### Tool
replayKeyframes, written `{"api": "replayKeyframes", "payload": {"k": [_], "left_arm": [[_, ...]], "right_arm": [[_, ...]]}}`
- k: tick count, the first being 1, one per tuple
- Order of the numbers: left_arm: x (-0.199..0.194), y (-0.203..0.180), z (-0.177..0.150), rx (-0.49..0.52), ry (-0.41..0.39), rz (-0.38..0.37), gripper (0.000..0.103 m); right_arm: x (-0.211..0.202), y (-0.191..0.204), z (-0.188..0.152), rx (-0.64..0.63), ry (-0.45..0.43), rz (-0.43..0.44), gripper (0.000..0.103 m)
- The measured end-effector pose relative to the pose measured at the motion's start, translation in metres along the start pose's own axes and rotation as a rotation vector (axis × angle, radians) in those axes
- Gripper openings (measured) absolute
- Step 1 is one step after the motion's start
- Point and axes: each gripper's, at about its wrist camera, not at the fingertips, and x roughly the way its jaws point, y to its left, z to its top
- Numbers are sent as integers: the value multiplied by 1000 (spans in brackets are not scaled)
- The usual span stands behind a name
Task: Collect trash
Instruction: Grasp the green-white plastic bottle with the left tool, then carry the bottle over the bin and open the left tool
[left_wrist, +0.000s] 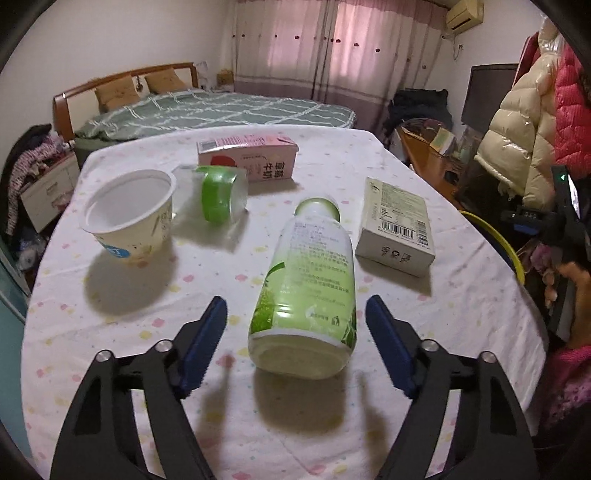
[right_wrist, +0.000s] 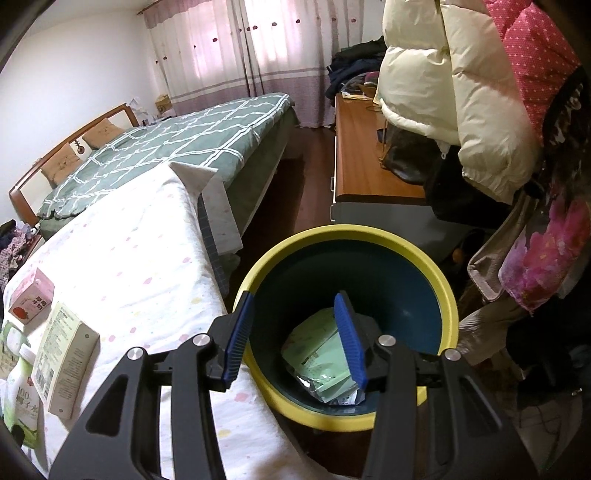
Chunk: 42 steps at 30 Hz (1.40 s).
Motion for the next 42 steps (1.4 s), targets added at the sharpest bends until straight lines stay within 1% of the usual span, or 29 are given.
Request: {"api": "replayKeyframes", "payload": {"k": [4, 5, 6, 7, 10, 13, 16, 21, 30, 36, 40, 42], "left_arm": [[4, 0, 1, 20, 23, -14, 64], [5, -1, 1, 30, 29, -11, 62], [5, -2, 0, 43, 36, -7, 56], [5, -2, 1, 55, 39, -3, 55], [3, -6, 0, 91, 34, 19, 55], [-4, -7, 7, 100, 13, 26, 54], [-27, -12, 25, 125, -62, 21, 53], [-43, -18, 60, 136, -138, 18, 52], [-23, -31, 101, 114, -167, 50, 52], [-3, -38, 121, 120, -163, 74, 52], [4, -42, 131, 106, -146, 46, 52], [5, -46, 135, 108, -146, 45, 52]], "right_arm": [[2, 3, -1, -7, 8, 8, 44], [2, 4, -1, -9, 8, 9, 44], [2, 5, -1, -11, 8, 9, 44], [2, 6, -1, -13, 9, 10, 44], [2, 7, -1, -16, 9, 12, 44], [0, 6, 0, -15, 5, 14, 44], [-3, 5, 1, -9, -2, 17, 44], [-5, 6, 1, -6, -7, 26, 44], [-8, -2, 2, 11, -14, 30, 44], [-8, -10, 2, 25, -13, 34, 44], [-10, -17, 3, 36, -17, 34, 44], [-11, -20, 3, 40, -21, 33, 44]]}}
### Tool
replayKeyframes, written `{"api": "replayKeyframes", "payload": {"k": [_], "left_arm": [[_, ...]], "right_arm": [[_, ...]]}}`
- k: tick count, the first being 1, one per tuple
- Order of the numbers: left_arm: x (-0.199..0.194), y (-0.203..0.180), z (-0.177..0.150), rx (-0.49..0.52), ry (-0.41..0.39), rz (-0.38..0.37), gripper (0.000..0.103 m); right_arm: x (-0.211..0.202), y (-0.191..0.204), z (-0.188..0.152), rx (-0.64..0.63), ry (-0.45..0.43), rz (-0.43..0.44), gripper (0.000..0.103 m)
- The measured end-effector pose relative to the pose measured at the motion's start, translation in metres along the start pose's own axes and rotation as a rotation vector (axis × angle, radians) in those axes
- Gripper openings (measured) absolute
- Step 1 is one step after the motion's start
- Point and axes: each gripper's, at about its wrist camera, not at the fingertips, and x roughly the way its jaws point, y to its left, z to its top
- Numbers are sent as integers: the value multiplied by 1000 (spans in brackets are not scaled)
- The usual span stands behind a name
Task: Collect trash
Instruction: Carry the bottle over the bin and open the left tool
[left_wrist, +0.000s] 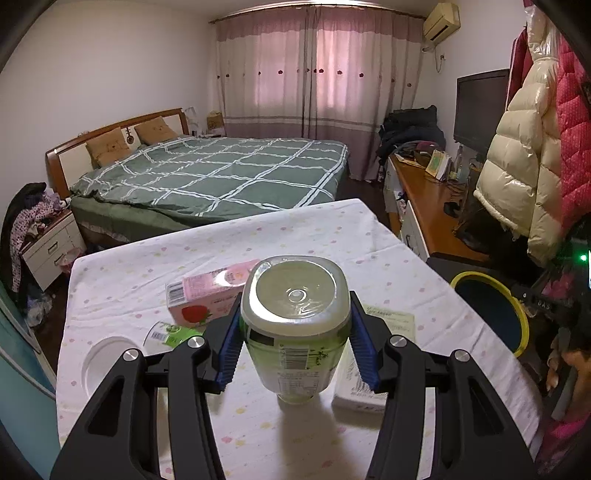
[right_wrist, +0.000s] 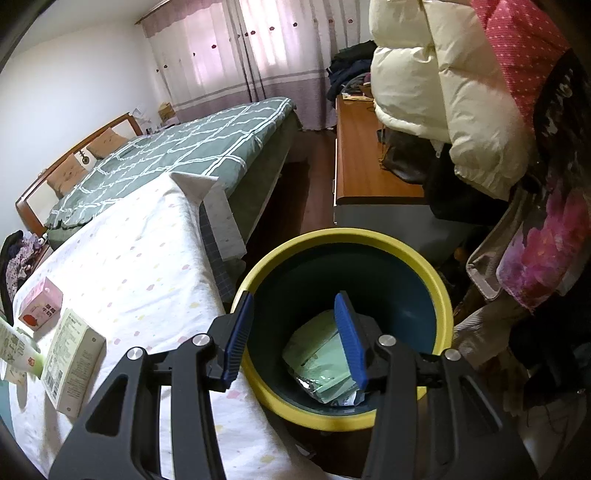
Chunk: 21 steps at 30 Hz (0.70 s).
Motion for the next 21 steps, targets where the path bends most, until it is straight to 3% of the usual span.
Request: {"api": "replayKeyframes", "payload": {"k": [9, 14, 21], "left_arm": [[-21, -43, 33, 63, -59, -35, 52], [-21, -87, 47, 111, -84, -130, 52], [11, -173, 57, 167, -41, -318, 52]], "right_arm": [[-8, -21, 3, 21, -20, -6, 44], [-10, -42, 0, 45, -15, -24, 44], [-19, -76, -6, 78, -16, -60, 44]]}}
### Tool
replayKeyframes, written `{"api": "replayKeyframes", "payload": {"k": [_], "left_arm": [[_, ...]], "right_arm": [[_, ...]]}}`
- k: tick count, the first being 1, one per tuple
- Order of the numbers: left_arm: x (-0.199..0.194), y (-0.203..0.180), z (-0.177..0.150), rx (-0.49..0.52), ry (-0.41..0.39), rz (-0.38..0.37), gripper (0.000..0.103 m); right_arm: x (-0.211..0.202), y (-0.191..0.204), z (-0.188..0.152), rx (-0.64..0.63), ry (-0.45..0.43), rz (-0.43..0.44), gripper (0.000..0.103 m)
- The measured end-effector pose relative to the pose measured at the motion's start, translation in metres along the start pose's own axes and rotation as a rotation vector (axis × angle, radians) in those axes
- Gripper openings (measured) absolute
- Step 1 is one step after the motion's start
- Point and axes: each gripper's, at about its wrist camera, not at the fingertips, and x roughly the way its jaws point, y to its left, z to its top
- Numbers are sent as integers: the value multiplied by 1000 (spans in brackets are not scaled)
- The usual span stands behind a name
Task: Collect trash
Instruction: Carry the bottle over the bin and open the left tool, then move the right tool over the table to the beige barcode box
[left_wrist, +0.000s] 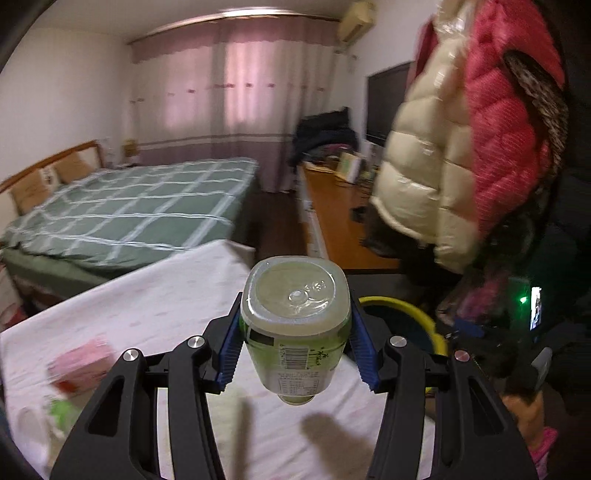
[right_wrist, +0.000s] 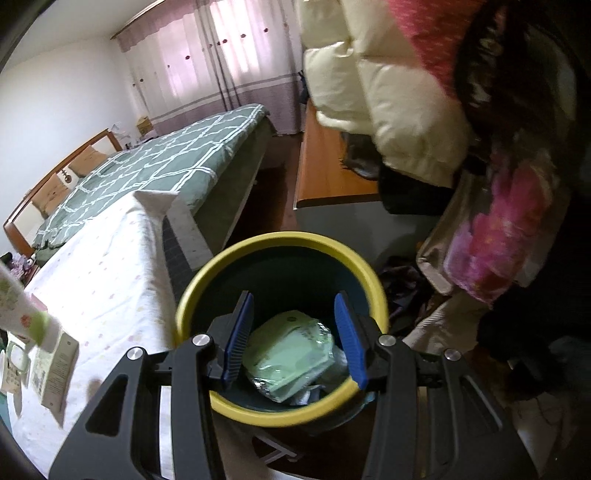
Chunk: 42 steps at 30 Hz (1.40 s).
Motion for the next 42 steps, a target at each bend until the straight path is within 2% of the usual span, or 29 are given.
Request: {"api": "replayKeyframes", "payload": {"k": [7, 12, 17, 18, 19, 28, 34, 42], "left_arm": [[73, -62, 1, 18, 71, -115, 52], [123, -91, -8, 21, 138, -131, 52], [152, -105, -17, 26, 188, -127, 52], [155, -107, -18, 25, 190, -122, 59], [156, -108, -19, 23, 179, -106, 67], [129, -86, -12, -41, 129, -28, 78], [105, -60, -12, -101, 104, 35, 80], [53, -14, -20, -193, 47, 154, 82]], "right_arm": [[4, -36, -5, 38, 15, -32, 44], [10, -52, -4, 47, 28, -50, 44], [20, -59, -2, 39, 48, -54, 50], [22, -60, -2, 37, 52, -52, 50], [24, -60, -1, 34, 57, -49, 50], [39, -50, 4, -9, 87, 1, 51], [51, -29, 13, -59, 102, 37, 51], [53, -1, 12, -100, 98, 89, 51]]}}
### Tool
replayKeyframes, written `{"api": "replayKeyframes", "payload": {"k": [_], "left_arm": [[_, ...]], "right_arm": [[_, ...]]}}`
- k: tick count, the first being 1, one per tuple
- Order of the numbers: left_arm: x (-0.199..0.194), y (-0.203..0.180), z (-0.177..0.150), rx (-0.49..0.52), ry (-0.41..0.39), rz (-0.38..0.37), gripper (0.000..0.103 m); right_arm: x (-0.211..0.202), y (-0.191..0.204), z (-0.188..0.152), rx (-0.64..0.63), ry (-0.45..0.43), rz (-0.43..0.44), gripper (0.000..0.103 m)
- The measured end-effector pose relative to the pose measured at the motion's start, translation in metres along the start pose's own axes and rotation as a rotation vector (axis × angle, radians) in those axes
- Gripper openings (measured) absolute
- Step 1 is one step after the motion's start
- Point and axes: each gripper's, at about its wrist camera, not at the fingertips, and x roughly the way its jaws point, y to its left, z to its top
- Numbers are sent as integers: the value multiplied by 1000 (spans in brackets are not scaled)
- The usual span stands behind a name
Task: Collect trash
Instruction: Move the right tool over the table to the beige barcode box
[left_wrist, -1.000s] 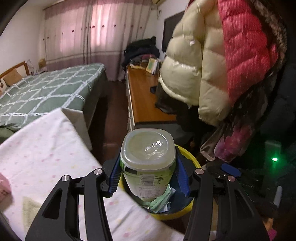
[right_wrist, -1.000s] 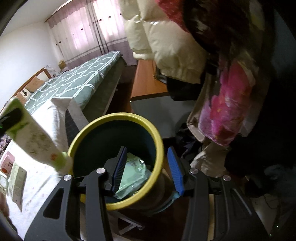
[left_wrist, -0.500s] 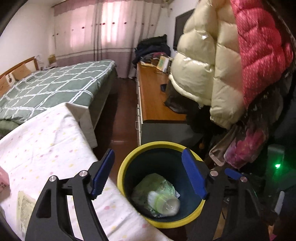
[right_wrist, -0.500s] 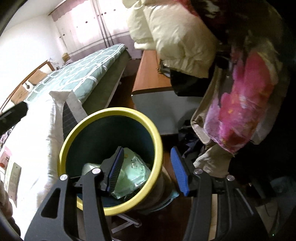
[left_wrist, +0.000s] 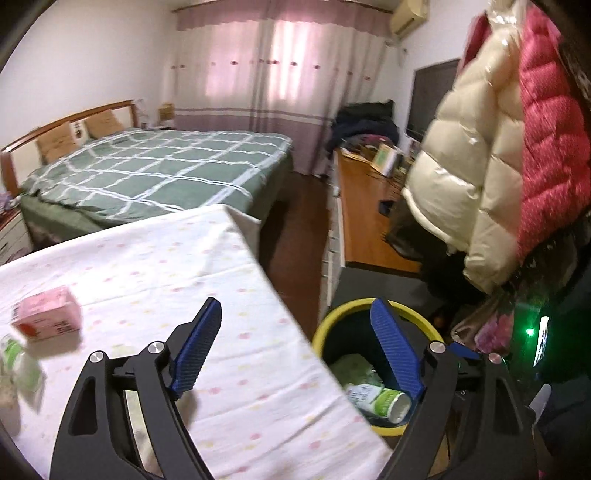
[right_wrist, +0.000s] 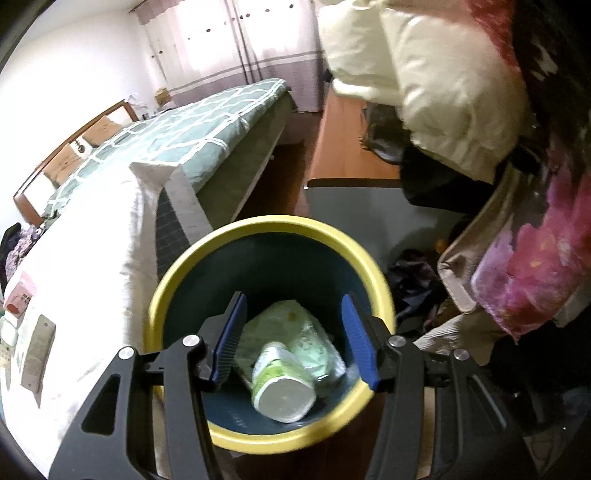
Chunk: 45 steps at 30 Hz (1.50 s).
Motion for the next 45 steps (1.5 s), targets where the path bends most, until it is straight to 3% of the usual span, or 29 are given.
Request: {"api": "replayKeyframes", "payload": {"k": [8, 16, 23, 26, 30, 36, 45], "left_arm": [[-56, 44, -17, -78, -66, 83, 86], [-118, 110, -54, -210, -95, 186, 86], [-176, 179, -97, -315, -121, 324, 87], [-200, 207, -114, -351, -132, 379, 87], [-222, 244, -134, -395, -143, 421, 87], [-236, 280, -156, -439, -146, 407, 87], [-228, 291, -157, -432, -145, 353, 87]], "right_arm": [[-26, 23, -9, -33, -40, 27, 56], [-48, 56, -20, -81, -60, 53, 57], [-60, 145, -39, -202, -44, 166, 61], [-62, 194, -54, -252, -33, 217, 67], [-63, 253, -66, -273, -22, 292, 84], [-34, 317, -74, -266, 53, 190, 91], [-13, 346, -87, -255, 54, 24, 93]]}}
